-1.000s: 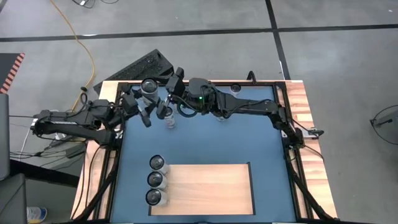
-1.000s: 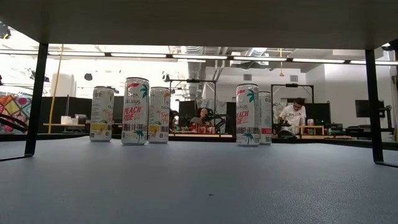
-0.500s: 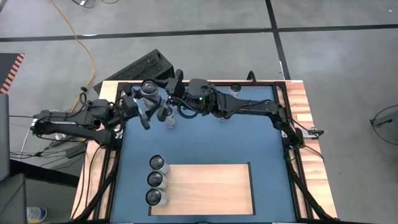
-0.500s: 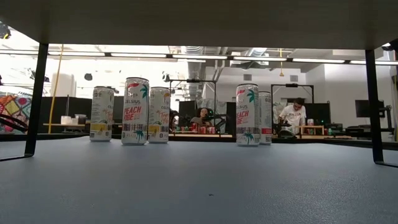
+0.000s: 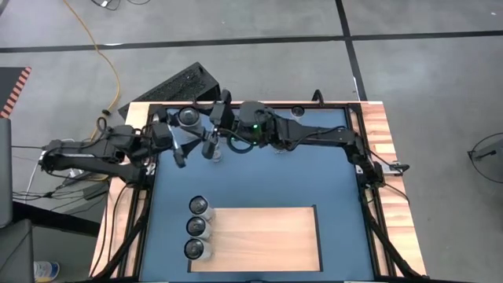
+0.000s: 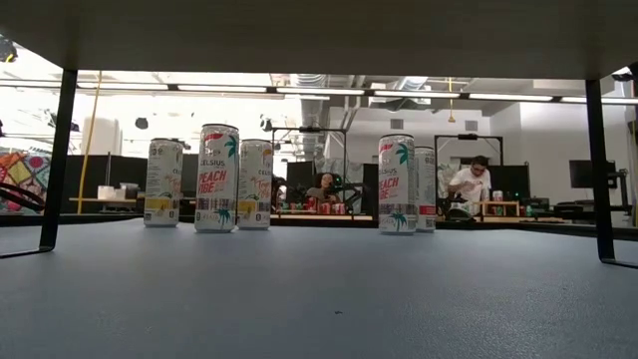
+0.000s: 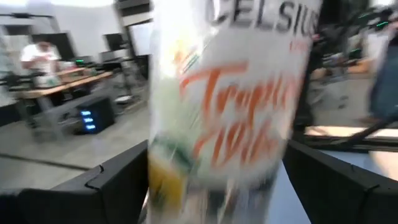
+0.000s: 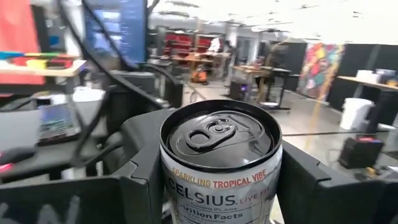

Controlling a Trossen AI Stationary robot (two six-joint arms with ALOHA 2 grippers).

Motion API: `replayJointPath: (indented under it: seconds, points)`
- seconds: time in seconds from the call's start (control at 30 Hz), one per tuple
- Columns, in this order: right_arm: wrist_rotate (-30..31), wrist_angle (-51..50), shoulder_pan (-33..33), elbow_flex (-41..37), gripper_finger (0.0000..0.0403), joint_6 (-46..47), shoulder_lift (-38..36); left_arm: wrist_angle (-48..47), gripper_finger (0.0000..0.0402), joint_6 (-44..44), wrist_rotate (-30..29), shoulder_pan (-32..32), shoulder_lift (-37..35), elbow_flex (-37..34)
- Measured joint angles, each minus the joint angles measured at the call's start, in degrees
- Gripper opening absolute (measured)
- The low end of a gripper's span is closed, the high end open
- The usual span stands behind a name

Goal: Place canned beverage on shelf
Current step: Put the bottom right white yellow soda can on the shelf

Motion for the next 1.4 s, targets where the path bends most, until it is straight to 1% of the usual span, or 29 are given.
replayJointPath:
  seconds: [0.1, 0.27, 0.4, 0.53, 0.6, 0.63, 0.73, 0.83, 0.93, 1.0, 1.03, 1.07, 1.1, 1.13, 1.2, 1.23, 1.27, 1.3, 1.37, 1.4]
  points:
    - [-5.3, -2.7, -0.7, 0.0, 0.0209, -0.7, -2.2, -0.2, 0.0332, -1.9, 3.6, 0.0, -1.5, 0.0]
    - [-11.0, -10.4, -1.6, 0.1, 0.0209, -0.1, -5.8, -0.9, 0.0333, -5.4, 15.0, 0.0, -4.2, 0.0]
    - [-21.8, -18.1, -2.6, 0.1, 0.0209, 0.4, -8.2, -3.4, 0.0333, -7.8, 24.4, -0.1, -6.4, -0.1]
    - [-29.8, -27.2, -0.1, 0.1, 0.0210, 0.2, -9.8, -4.7, 0.0333, -9.8, 29.2, 0.0, -8.1, -0.1]
    - [-33.5, -31.5, 2.3, 0.2, 0.0211, -0.4, -9.9, -4.8, 0.0333, -11.0, 30.4, 0.0, -8.8, -0.1]
    - [-34.4, -33.0, 3.7, 0.2, 0.0211, -0.5, -9.8, -5.1, 0.0333, -11.6, 30.8, 0.0, -9.1, -0.1]
    - [-33.8, -34.1, 9.4, 0.1, 0.0211, -0.7, -9.4, -5.0, 0.0333, -12.9, 31.6, 0.0, -9.7, -0.1]
    - [-29.6, -32.9, 16.1, 0.2, 0.0212, -3.0, -8.7, -4.9, 0.0333, -14.0, 32.4, 0.0, -9.8, -0.1]
    - [-20.5, -32.4, 22.7, -0.2, 0.0212, -3.0, -7.8, -4.9, 0.0333, -15.2, 32.4, 0.0, -9.8, -0.1]
    - [-12.8, -29.1, 26.0, -0.9, 0.0212, -2.5, -6.9, -4.9, 0.0333, -15.8, 32.1, 0.0, -9.8, -0.1]
    - [-8.9, -29.0, 28.1, -1.2, 0.0212, -2.0, -6.6, -4.9, 0.0333, -16.0, 31.9, 0.0, -9.8, -0.1]
    - [-5.6, -29.1, 29.5, -1.7, 0.0212, -2.1, -5.7, -4.7, 0.0333, -16.1, 31.9, 0.0, -9.7, -0.1]
    - [-3.5, -27.8, 30.0, -1.9, 0.0213, -2.5, -4.2, -4.3, 0.0333, -16.2, 31.9, 0.0, -9.8, -0.1]
    - [-2.6, -25.2, 30.7, -2.1, 0.0213, -2.7, -3.2, -3.9, 0.0333, -16.6, 31.8, 0.0, -9.8, -0.1]
    - [-2.8, -24.8, 31.4, -2.9, 0.0213, 0.5, -2.3, -2.7, 0.0333, -17.9, 31.2, 0.0, -9.7, -0.2]
    - [-5.1, -26.5, 31.0, -3.7, 0.0213, 2.5, -2.3, -1.8, 0.0333, -18.6, 31.1, 0.0, -9.7, -0.2]
    - [-8.7, -25.3, 30.4, -5.1, 0.0213, 4.7, -2.7, -1.3, 0.0333, -19.3, 30.9, 0.0, -9.7, -0.2]
    - [-11.2, -21.7, 29.7, -6.1, 0.0213, 6.3, -3.0, -1.1, 0.0333, -19.9, 30.8, 0.0, -9.8, -0.2]
    - [-12.7, -18.3, 28.9, -8.0, 0.0213, 8.0, -3.9, -0.7, 0.0333, -20.6, 30.8, 0.0, -9.8, -0.2]
    - [-13.7, -18.7, 28.5, -8.8, 0.0213, 8.8, -4.3, -0.6, 0.0333, -20.6, 30.8, 0.0, -9.8, -0.2]
